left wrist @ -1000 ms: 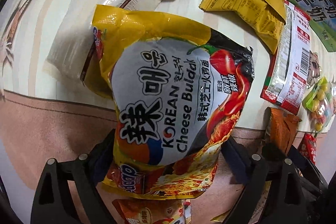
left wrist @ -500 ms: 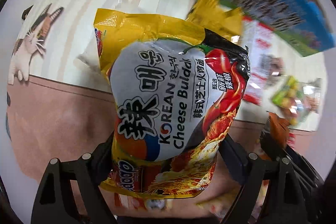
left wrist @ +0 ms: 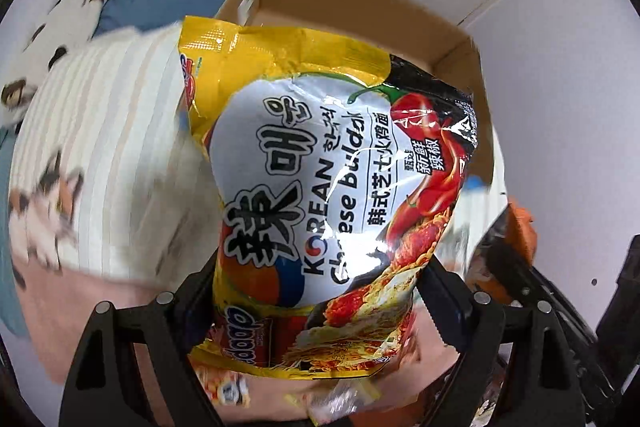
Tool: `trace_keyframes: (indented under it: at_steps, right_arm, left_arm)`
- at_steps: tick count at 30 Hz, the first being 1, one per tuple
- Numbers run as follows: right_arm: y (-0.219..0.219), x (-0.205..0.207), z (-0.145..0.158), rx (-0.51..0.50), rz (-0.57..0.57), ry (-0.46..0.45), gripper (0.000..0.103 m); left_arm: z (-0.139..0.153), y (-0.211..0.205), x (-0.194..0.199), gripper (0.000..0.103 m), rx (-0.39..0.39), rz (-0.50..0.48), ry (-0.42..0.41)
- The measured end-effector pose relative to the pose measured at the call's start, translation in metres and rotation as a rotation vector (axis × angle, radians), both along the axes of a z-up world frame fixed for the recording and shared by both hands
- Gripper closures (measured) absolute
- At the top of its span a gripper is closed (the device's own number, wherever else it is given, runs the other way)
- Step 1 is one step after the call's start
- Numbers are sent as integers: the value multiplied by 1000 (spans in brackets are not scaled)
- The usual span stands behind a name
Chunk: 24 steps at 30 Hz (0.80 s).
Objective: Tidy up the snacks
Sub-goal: 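Carry both packets into the cardboard box and open both tools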
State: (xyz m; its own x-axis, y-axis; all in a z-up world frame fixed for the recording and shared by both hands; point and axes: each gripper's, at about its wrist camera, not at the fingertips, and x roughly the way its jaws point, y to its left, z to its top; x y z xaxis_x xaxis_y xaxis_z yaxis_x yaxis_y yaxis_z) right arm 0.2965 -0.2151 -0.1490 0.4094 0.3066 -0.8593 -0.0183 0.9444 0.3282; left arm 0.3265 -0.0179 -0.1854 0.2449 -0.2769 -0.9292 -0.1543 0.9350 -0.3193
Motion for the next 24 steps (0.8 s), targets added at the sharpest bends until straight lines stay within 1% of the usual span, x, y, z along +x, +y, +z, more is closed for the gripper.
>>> trace_keyframes:
  at_steps: [1,2,3,4,6,7,8,10,11,12,15,16,18,21,24]
  right_arm:
    - [-3,11,10,-8,-2,-10,55]
    - [-1,32,14,-24,-1,-20,55]
    - [0,43,17,-36,-2,-25,55]
    - [3,66,18,-46,-3,-30,55]
    - [8,97,21,-72,5,-24,55]
    - [11,117,16,-78,6,-12,55]
    - [15,132,12,-84,16,4,55]
    - [20,167,-4,-101,17,43,55]
    - [22,176,-9,-108,22,54,55]
    - [24,188,-19,-120,26,70,55]
    - [28,221,-58,-144,33,125,55]
    - [27,227,-68,-145,30,139,55]
    - [28,241,-88,-162,35,168,55]
    - [28,247,-108,-177,47,190,55]
    - [28,262,-127,-190,63,209,54]
  left_arm:
    - [0,-1,15,15,1,-5,2]
    - [5,11,30,15,-2,-9,8]
    - [9,17,52,15,-7,-6,16]
    - [9,16,69,15,-6,-10,24]
    - [-3,21,99,15,-1,-7,52]
    - [-12,23,118,15,5,-9,70]
    - [-19,25,129,15,6,-8,83]
    - [-36,25,156,15,18,-11,112]
    - [-49,26,172,15,28,-21,137]
    - [-56,24,179,15,32,-25,153]
    - [-73,14,205,15,18,-28,206]
    - [-82,15,211,15,10,-27,216]
    - [-89,17,221,15,9,-28,224]
    - [-104,19,230,14,-1,-37,241]
    - [-102,16,226,14,-18,-31,241]
